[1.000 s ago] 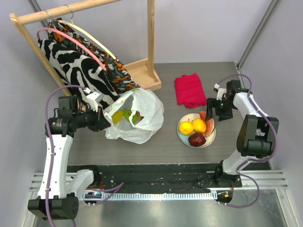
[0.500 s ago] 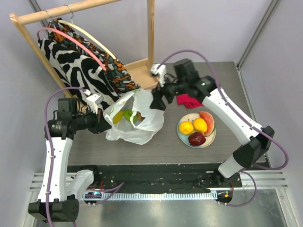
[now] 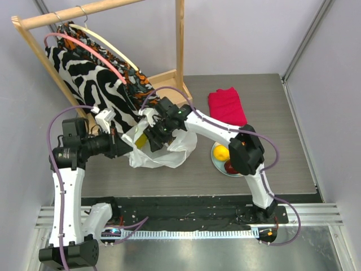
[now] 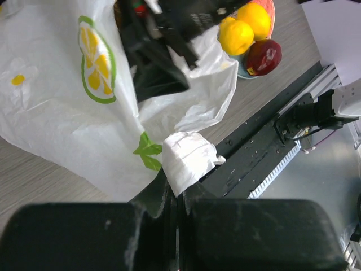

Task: Take the fake fruits out of the plastic bag

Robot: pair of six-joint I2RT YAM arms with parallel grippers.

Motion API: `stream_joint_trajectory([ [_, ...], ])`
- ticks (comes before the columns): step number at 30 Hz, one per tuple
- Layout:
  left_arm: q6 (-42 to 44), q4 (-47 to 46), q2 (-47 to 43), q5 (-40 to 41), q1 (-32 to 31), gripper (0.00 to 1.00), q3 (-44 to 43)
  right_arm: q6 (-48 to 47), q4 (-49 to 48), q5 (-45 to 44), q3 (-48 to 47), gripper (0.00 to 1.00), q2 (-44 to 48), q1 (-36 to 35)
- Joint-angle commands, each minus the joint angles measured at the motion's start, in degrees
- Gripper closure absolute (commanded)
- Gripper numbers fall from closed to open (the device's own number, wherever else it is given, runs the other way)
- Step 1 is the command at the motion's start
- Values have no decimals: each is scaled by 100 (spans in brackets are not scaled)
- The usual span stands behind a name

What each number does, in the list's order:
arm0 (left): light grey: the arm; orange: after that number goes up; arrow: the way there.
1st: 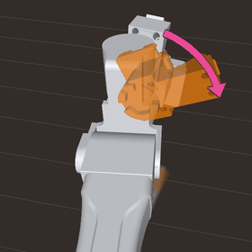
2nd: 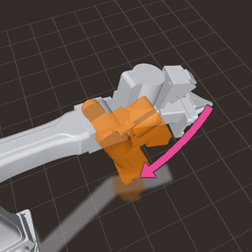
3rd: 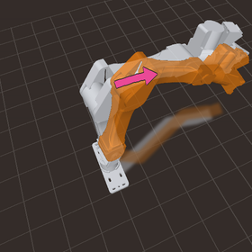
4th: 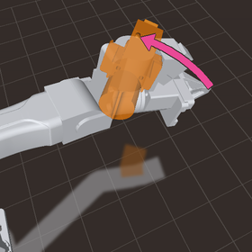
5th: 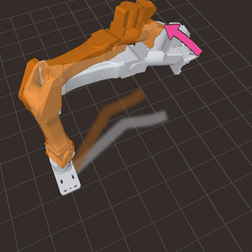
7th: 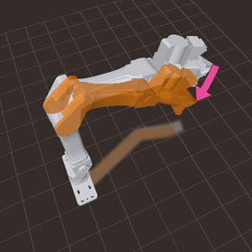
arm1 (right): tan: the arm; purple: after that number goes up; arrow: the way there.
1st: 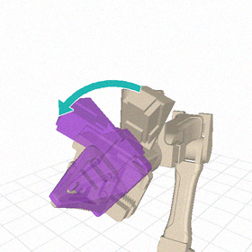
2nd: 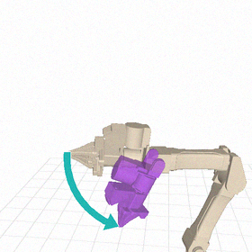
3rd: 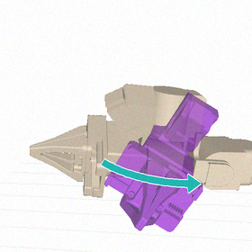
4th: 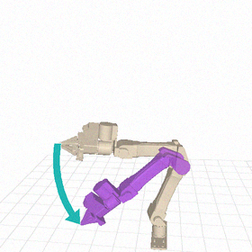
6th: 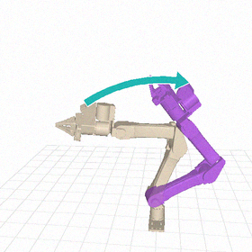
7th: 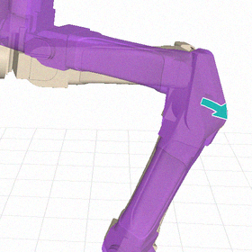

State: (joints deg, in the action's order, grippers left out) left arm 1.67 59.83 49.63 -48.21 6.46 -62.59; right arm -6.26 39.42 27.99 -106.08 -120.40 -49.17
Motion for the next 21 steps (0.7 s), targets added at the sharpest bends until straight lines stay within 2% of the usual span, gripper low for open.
stream_joint_trajectory([
  [1,-132,116,-172,-260,145,100,-26,582,-522,-1055,-738,34,-238,39],
  [4,-132,160,-234,-356,224,100,132,617,-558,-1515,-1010,23,-572,4],
  [10,-290,90,-225,-549,347,100,204,529,-532,-2113,-1310,12,-1177,-216],
  [16,-273,72,-146,-549,365,100,71,372,-497,-2772,-1248,10,-1609,-427],
  [19,-299,37,-172,-550,365,100,89,144,-497,-3465,-1274,10,-1680,-462],
  [20,-316,2,-173,-558,374,100,106,65,-505,-3554,-1292,11,-1671,-471],
  [21,-334,-15,-173,-558,382,100,124,-49,-540,-3642,-1292,21,-1628,-462],
])
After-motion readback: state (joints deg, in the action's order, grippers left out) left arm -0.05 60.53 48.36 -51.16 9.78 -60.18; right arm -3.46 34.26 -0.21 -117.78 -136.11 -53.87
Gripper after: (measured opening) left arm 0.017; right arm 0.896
